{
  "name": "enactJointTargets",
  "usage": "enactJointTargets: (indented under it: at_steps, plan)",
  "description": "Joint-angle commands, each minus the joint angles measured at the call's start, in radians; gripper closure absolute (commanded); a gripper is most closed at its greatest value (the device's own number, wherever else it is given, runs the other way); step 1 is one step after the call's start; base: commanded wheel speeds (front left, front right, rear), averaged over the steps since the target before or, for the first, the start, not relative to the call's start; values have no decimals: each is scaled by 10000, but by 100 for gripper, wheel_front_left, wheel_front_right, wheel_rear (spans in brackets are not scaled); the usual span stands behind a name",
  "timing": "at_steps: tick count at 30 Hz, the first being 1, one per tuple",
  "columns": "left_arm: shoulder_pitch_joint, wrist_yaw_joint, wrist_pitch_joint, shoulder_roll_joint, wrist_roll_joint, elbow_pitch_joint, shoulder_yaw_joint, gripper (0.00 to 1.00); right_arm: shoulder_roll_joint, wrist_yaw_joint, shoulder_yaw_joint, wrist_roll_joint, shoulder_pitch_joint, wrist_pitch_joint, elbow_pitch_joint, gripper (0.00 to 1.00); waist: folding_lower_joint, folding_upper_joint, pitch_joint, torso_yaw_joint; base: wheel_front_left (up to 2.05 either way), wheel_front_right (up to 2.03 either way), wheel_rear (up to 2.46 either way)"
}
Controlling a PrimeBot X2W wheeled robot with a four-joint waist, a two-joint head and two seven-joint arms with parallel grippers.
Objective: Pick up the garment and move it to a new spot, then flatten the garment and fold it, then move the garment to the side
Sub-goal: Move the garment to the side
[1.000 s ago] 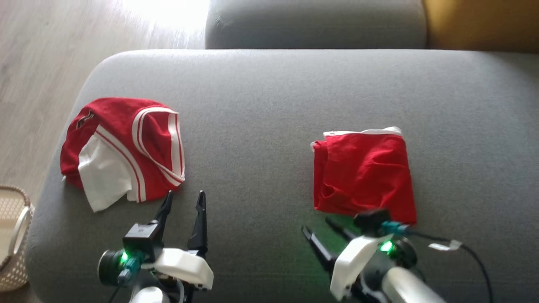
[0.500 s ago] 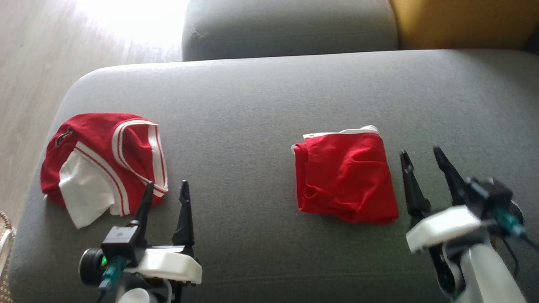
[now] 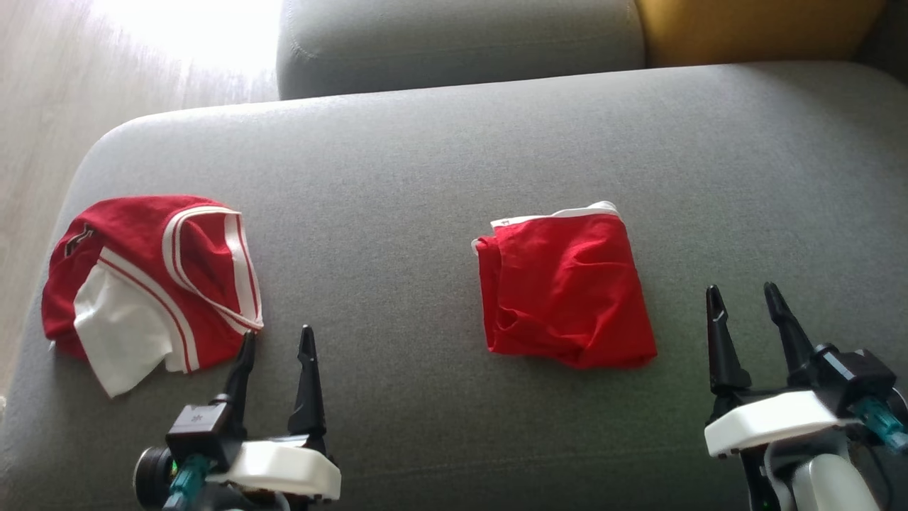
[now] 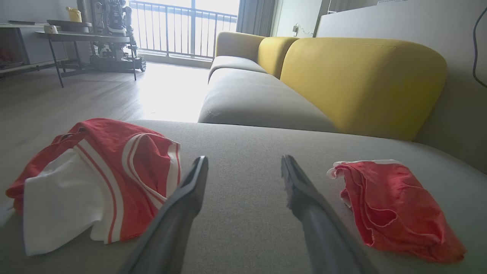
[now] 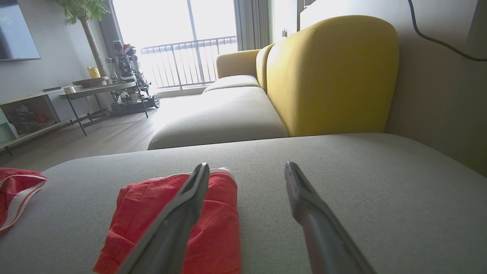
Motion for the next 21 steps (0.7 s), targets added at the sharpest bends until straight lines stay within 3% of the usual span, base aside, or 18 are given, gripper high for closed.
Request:
enactJointTargets:
  at_steps: [1,6,7,8,9,16,21]
  plan:
    - [-418,6,-122,-24,124,-296,262,0,-30,-4,218,36,-350,-128,-327,0,0,-1,-5,79,0,0,0]
    - [-491,-62,-122,-24,163,-155,96,0,-28,-4,371,293,-472,-132,-177,0,0,-1,17,385,0,0,0]
    - [-488,-76,-122,-24,169,-124,40,0,-28,-4,468,325,-504,-133,-115,25,0,-1,27,459,0,0,0]
    - [-487,-90,-122,-24,172,-95,-17,0,-28,-4,570,300,-547,-133,-40,81,0,-1,46,540,0,0,0]
    - [-489,-96,-122,-24,172,-70,-59,0,-28,-4,694,244,-608,-133,39,100,0,-1,71,616,0,0,0]
    - [-744,-80,-122,-24,-84,-201,-129,0,-34,-4,1663,329,-1390,-21,892,100,0,-1,578,1109,0,0,0]
    - [-1047,-150,-122,-24,-101,-239,-280,0,-144,-4,2359,1079,-2149,220,2227,100,0,-1,884,1545,0,0,0]
